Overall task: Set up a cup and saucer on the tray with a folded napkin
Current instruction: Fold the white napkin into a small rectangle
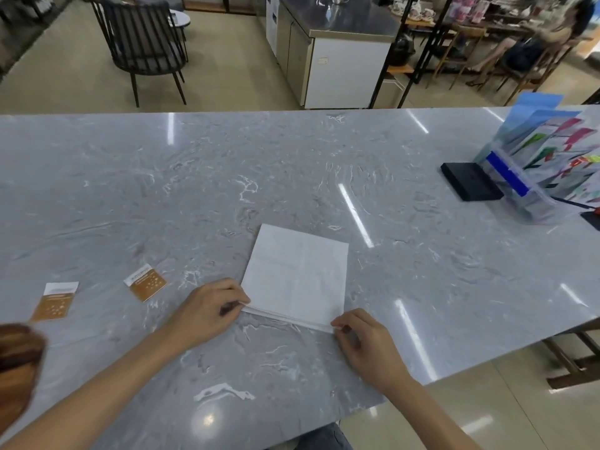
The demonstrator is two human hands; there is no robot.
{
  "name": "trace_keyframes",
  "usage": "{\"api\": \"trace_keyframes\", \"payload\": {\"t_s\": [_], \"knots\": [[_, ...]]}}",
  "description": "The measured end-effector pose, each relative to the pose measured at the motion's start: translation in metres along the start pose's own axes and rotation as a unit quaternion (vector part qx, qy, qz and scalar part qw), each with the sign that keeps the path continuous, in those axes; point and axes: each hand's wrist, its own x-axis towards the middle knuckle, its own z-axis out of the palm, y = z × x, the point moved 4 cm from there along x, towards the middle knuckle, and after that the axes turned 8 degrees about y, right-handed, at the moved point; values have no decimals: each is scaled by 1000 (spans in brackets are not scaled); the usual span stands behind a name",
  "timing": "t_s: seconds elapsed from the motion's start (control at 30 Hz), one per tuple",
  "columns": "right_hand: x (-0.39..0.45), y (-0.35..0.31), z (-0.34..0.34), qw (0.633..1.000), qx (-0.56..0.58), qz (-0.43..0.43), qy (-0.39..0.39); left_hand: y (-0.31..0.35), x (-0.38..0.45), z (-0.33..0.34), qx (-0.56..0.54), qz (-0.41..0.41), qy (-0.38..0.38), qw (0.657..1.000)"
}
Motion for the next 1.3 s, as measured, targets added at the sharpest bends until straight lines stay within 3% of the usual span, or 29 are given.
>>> {"api": "trace_keyframes", "payload": {"t_s": [0.6,1.17,1.3], "knots": [[-7,-3,4,998,-40,32,42,-2,-7,4,30,33,38,998],[-14,-10,8,993,-118,24,11,-2,-11,5,60,54,7,997],[7,-13,8,993,-110,22,27,10,16,6,80,80,38,993]]}}
